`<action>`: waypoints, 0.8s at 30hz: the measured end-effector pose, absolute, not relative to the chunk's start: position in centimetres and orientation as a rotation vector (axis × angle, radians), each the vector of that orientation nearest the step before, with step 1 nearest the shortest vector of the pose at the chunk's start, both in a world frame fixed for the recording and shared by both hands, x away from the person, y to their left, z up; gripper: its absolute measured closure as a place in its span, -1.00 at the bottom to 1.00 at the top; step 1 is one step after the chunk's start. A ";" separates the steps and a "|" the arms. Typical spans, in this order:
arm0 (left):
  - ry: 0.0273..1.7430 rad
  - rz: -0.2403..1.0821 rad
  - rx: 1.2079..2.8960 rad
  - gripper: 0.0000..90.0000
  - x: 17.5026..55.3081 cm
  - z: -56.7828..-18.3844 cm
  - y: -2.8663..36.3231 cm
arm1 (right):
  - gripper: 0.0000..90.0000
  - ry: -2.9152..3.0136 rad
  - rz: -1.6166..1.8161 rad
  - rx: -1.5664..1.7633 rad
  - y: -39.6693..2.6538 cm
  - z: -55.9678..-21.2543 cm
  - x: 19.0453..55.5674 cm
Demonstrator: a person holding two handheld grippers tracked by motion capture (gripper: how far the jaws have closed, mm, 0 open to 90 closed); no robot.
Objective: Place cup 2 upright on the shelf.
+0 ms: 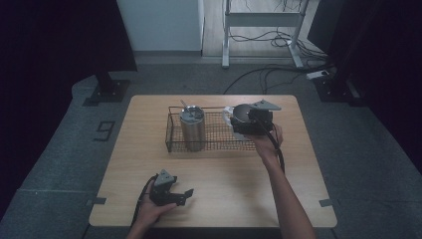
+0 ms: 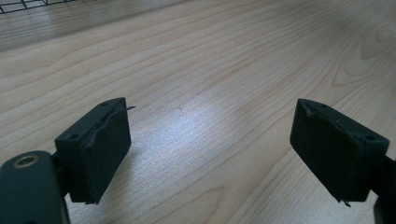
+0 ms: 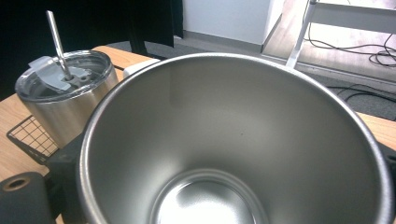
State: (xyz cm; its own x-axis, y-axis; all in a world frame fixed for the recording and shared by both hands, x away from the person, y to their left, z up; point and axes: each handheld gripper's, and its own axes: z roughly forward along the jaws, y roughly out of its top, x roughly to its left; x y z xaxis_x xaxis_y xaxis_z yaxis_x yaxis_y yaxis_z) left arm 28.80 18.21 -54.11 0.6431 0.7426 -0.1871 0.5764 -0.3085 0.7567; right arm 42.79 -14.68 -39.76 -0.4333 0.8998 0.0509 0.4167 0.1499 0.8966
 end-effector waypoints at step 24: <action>1.021 0.239 2.022 -0.72 28.7 -54.2 18.0 | -0.85 1.933 1.177 1.304 -15.2 -41.6 45.3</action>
State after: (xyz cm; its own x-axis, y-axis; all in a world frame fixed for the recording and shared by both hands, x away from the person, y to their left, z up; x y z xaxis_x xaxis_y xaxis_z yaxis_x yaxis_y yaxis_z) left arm 28.72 17.98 -54.25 0.6503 0.7363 -0.1869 0.5765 -0.3181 0.7526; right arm 45.35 -15.17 -41.58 -0.3990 0.9158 0.0454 0.4605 0.1573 0.8736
